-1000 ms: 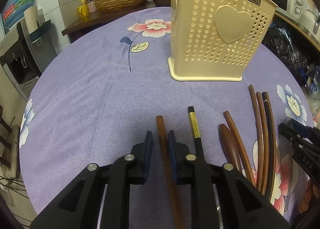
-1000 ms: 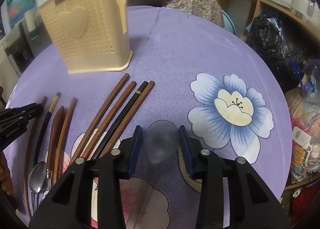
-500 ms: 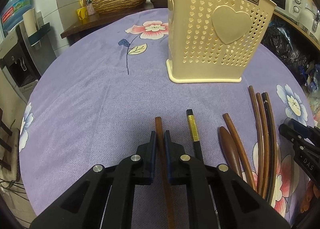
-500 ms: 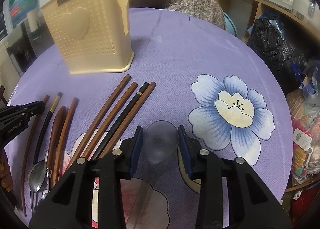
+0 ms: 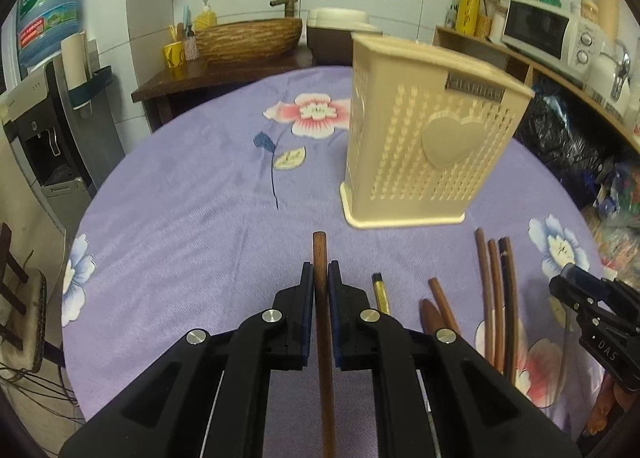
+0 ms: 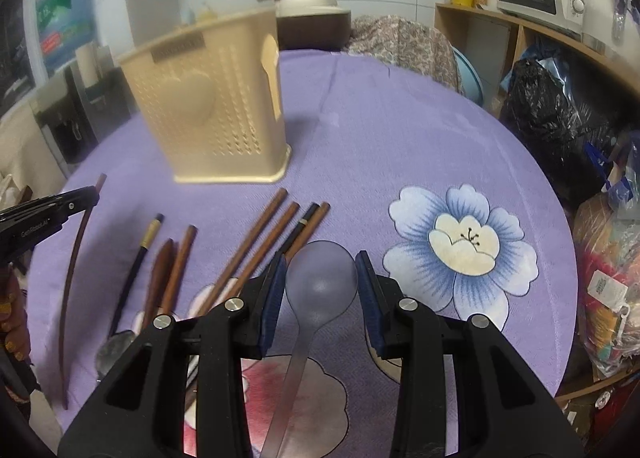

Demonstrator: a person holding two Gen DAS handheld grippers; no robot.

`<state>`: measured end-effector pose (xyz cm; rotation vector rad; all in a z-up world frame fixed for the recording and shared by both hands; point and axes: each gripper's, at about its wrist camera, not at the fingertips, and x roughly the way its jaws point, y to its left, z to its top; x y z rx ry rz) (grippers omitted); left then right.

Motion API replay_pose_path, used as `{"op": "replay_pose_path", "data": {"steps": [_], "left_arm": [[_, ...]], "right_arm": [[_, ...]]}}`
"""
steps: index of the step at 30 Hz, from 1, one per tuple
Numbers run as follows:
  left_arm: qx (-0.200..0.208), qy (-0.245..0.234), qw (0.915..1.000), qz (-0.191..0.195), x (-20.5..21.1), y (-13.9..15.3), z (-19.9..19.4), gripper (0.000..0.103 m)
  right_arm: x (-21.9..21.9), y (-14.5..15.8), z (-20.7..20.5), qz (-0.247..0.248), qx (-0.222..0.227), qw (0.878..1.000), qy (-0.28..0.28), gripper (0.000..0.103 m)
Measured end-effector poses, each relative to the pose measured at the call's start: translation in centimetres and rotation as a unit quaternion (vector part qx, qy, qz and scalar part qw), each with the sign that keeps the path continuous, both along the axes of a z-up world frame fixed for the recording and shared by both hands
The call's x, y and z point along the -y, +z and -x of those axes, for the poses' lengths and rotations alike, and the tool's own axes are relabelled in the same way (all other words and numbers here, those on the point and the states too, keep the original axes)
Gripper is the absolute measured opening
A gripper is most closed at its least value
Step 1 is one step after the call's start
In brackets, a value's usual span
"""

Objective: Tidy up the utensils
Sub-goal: 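Lift the clear spoon with the right tool and the chopstick with the left tool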

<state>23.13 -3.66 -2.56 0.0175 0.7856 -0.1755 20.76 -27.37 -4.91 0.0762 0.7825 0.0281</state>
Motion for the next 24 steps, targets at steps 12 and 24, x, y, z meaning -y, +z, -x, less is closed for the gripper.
{"op": "replay_pose_path", "data": {"steps": [12, 24], "left_arm": [[0.078, -0.002, 0.9963, 0.035, -1.8, 6.4, 2.0, 0.008], [0.106, -0.015, 0.9932, 0.046, -2.1, 8.3, 2.9, 0.008]], "right_arm": [[-0.6, 5.3, 2.1, -0.003, 0.057, 0.998, 0.041, 0.036], [-0.7, 7.9, 3.3, -0.005, 0.09, 0.994, 0.059, 0.036]]}}
